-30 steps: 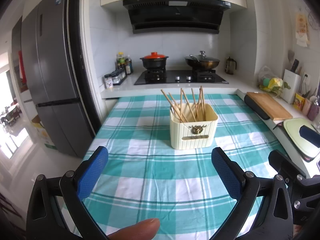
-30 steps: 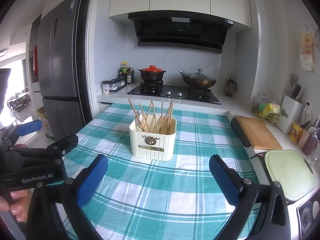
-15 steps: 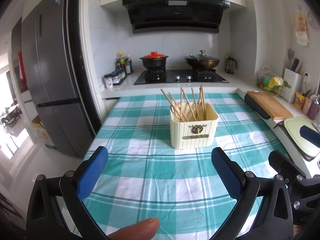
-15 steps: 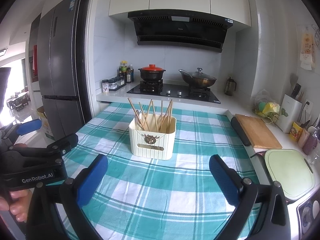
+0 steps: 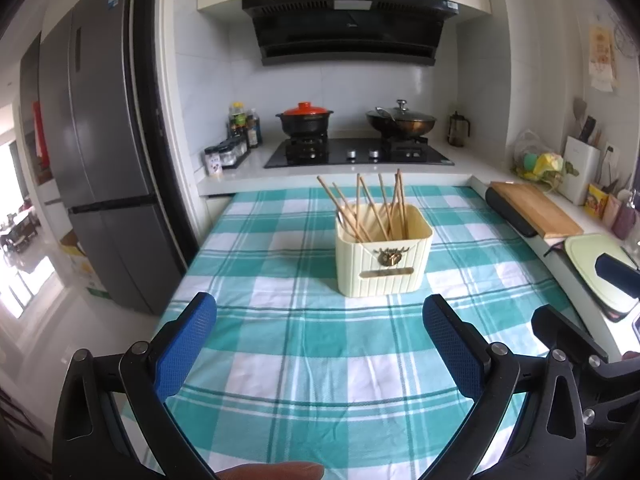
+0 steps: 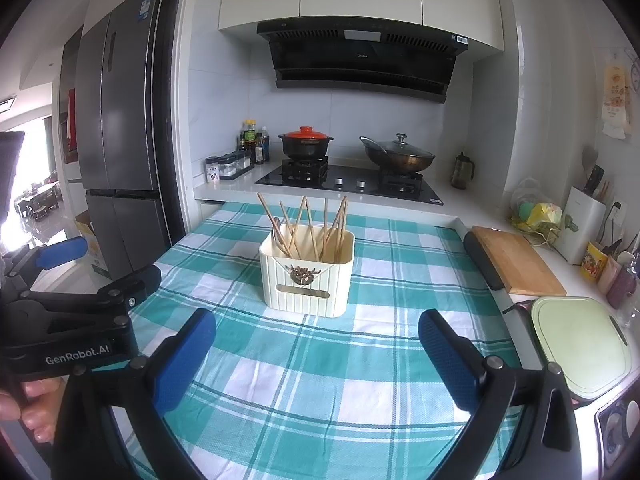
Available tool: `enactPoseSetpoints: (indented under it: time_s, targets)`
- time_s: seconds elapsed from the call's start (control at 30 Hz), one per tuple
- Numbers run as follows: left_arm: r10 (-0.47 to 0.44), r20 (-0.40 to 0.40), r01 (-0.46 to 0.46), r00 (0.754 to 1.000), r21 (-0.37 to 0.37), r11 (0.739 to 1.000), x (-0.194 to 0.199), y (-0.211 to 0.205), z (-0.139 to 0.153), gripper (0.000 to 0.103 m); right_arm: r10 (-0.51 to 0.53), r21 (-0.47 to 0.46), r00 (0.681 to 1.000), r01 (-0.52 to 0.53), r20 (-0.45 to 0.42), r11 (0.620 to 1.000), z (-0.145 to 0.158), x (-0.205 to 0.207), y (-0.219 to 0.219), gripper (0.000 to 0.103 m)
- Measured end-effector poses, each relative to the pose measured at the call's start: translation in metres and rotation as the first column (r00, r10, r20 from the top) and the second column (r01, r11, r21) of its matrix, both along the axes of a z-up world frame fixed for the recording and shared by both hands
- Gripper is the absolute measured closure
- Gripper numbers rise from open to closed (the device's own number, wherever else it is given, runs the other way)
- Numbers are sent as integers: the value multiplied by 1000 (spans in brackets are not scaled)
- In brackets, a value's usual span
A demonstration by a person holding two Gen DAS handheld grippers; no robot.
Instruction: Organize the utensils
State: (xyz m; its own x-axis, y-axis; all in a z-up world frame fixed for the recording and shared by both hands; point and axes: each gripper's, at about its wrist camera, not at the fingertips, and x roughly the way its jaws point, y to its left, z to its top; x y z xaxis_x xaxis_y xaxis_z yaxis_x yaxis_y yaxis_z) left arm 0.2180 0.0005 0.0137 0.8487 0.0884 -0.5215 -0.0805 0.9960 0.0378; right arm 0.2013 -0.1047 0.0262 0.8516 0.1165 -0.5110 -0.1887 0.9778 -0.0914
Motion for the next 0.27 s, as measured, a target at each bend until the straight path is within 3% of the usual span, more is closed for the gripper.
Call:
enactPoseSetpoints:
  time_s: [0.2,0.27]
  targets:
    - [-23,15,24,1000,-60,998,-3,4,-1,0,-6,3,1000,6,-6,1000,-2,0,-1,0]
    - [-30,20,31,999,-42,999,-4,1,-2,0,-8,6,1000,8,-9,1000,-3,1,-2,0]
